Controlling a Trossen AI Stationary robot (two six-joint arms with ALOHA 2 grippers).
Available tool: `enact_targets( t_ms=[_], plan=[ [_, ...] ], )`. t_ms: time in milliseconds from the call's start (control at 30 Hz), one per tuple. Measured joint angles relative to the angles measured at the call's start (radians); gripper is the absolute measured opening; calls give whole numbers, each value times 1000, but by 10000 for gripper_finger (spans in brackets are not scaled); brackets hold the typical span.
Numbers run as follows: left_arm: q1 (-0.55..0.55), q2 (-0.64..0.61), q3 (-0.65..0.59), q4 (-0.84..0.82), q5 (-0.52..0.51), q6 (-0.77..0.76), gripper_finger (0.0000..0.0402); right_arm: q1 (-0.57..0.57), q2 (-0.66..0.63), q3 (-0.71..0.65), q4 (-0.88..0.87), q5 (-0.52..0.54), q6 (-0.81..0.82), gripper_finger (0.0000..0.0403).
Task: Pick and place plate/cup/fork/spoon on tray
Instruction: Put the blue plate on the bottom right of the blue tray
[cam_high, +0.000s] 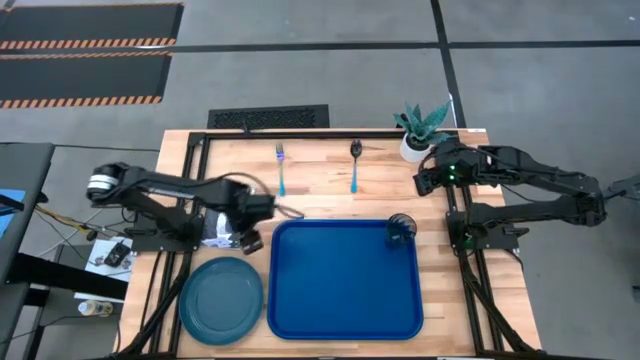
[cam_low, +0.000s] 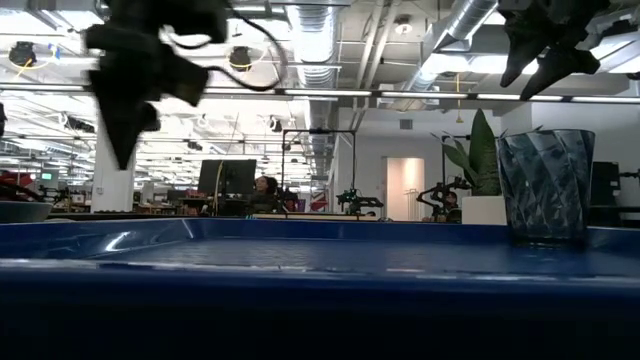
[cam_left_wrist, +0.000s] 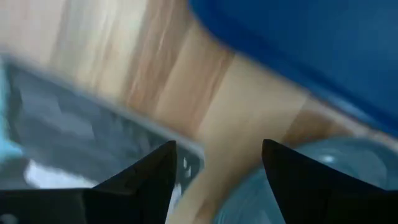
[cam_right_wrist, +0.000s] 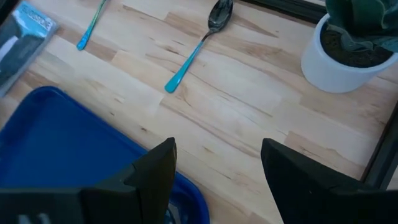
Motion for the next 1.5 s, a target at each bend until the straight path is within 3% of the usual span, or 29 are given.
enact_targets(
  t_ms=[267,567,933,1500],
  plan=[
    [-201,-239,-190,36,-47,-257,223,-1,-2,0,15,0,-4,260],
    [-382,-316,-290,45,-49,-493,223,-1,-1,0,24,0,-5,260],
    [-524,-319,-290,61,-115,-498,223,-1,-1,0,25,0,-5,260],
    [-542,-319,-362,161,-118,-521,223,-1,-1,0,29,0,0,260]
  ],
)
